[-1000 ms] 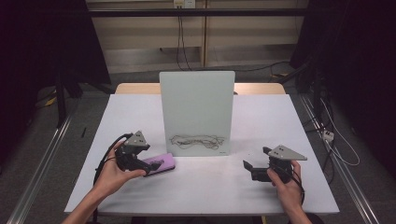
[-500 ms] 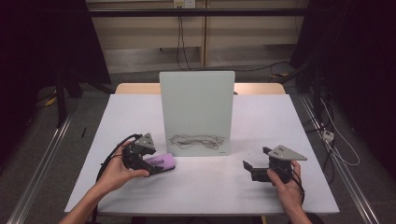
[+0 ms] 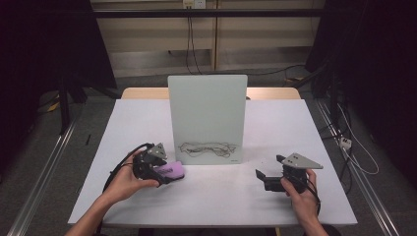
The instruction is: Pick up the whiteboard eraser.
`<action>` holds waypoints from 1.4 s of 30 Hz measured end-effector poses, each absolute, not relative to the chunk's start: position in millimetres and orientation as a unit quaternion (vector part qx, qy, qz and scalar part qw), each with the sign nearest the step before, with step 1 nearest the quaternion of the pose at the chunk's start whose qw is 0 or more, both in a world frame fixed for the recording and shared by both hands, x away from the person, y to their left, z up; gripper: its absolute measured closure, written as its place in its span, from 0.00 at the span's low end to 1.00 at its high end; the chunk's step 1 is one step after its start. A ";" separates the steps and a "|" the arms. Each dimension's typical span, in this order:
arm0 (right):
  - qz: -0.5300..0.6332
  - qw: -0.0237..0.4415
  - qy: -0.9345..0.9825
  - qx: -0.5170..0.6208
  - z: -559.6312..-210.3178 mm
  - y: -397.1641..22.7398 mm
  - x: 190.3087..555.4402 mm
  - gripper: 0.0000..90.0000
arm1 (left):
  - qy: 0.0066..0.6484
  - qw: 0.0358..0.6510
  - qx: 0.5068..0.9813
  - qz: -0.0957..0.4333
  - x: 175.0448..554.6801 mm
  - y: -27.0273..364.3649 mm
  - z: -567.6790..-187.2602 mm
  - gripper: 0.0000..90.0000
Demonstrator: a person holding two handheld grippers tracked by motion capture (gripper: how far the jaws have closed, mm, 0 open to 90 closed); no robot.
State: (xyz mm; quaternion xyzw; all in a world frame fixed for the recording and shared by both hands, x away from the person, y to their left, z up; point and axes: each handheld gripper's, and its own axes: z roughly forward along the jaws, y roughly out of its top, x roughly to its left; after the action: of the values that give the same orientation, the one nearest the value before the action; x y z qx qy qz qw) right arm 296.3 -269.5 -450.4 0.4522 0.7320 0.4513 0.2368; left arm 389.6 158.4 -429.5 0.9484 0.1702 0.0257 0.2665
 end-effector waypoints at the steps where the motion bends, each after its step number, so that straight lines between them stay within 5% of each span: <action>1: 0.451 0.237 0.732 0.452 -450.5 -269.5 296.4 0.06 | 0.167 0.264 0.950 0.027 389.8 158.5 -429.7 0.40; 23: 0.450 0.235 0.735 0.450 -450.8 -268.0 296.9 0.06 | 0.154 0.255 0.954 0.029 389.1 157.6 -431.5 0.44; 42: 0.450 0.234 0.731 0.456 -450.9 -267.6 299.6 0.06 | 0.187 0.333 0.923 0.043 380.7 176.4 -420.8 0.45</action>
State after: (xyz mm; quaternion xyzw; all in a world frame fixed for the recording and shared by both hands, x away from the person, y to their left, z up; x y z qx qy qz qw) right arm 299.6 -267.6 -450.9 0.4559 0.7313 0.4503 0.2336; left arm 380.7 176.4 -420.8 0.9230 0.1871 0.0428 0.3335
